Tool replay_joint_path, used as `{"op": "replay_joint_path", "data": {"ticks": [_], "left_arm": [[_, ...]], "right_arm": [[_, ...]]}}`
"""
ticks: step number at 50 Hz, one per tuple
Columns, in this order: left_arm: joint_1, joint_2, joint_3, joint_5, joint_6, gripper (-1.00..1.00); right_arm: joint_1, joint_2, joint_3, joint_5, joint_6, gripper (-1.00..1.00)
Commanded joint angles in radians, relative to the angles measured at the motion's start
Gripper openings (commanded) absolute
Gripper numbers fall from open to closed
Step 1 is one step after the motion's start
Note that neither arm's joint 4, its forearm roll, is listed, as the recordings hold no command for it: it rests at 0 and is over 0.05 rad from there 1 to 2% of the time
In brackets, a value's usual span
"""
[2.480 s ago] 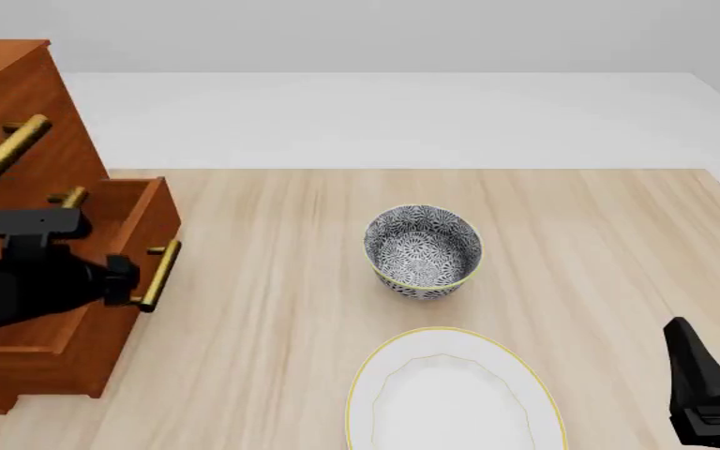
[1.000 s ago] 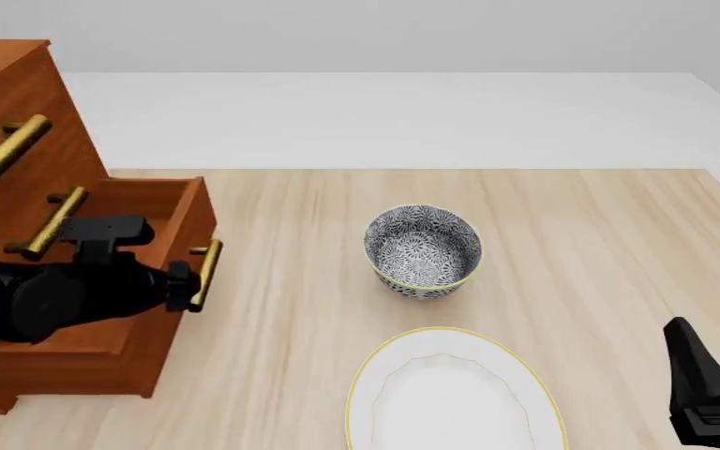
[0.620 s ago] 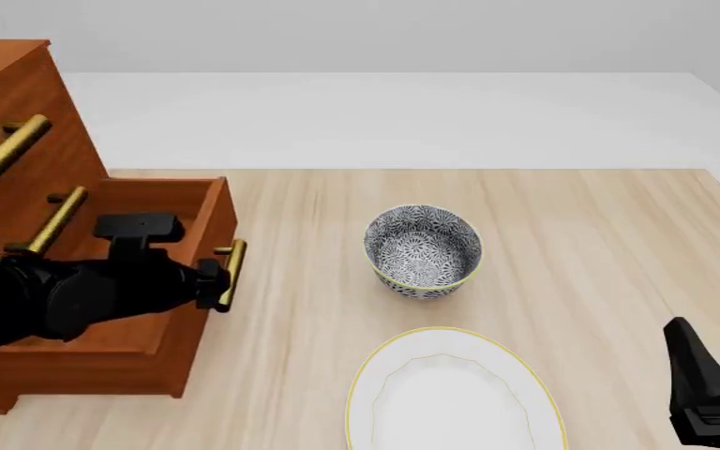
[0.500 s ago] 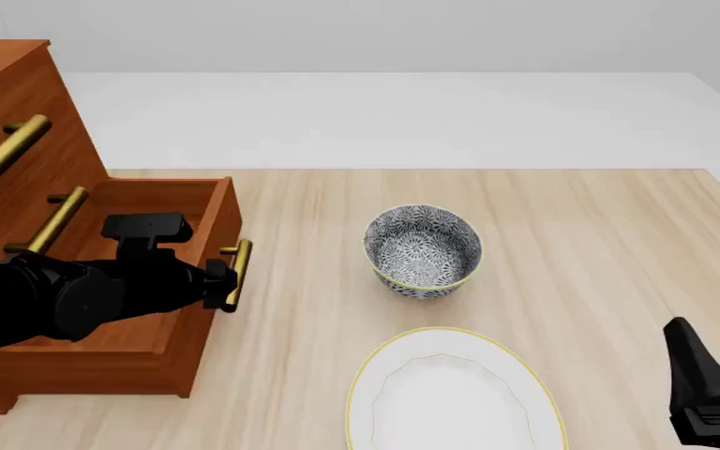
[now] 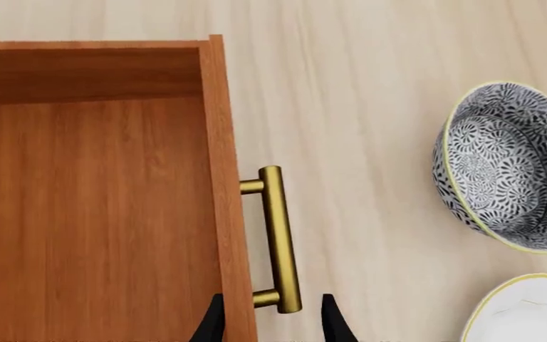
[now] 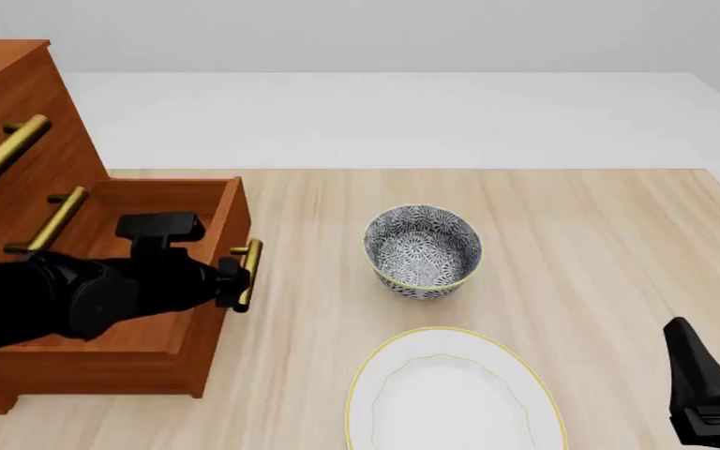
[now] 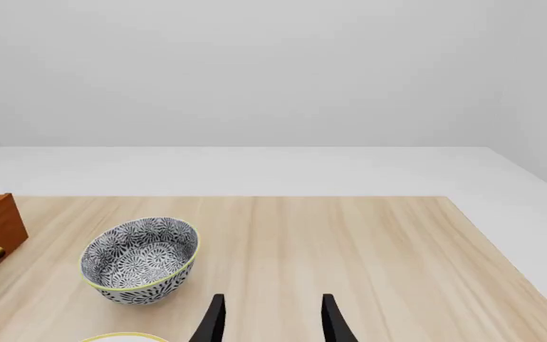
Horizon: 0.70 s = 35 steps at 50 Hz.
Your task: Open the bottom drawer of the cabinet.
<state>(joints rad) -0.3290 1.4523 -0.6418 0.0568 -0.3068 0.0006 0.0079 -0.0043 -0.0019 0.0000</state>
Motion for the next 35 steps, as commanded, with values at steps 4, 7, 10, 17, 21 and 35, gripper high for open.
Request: {"op": "replay_joint_path", "data": {"ticks": [4, 7, 10, 17, 21, 35], "left_arm": [[-0.058, -0.027, -0.087, 0.017, 0.075, 1.0], [-0.033, -0.055, -0.105, 0.046, 0.104, 1.0], [-0.023, -0.081, -0.115, 0.071, 0.119, 1.0], [0.032, -0.165, -0.13, 0.12, 0.185, 1.0], [0.045, -0.202, -0.154, 0.152, 0.199, 1.0], [0.087, -0.263, -0.201, 0.236, 0.268, 1.0]], "right_arm": [[0.0, 0.0, 0.0, 0.0, 0.0, 1.0], [0.0, 0.0, 0.0, 0.0, 0.0, 1.0], [0.0, 0.0, 0.0, 0.0, 0.0, 1.0], [0.0, 0.0, 0.0, 0.0, 0.0, 1.0], [0.0, 0.0, 0.0, 0.0, 0.0, 1.0], [0.0, 0.0, 0.0, 0.0, 0.0, 1.0]]}}
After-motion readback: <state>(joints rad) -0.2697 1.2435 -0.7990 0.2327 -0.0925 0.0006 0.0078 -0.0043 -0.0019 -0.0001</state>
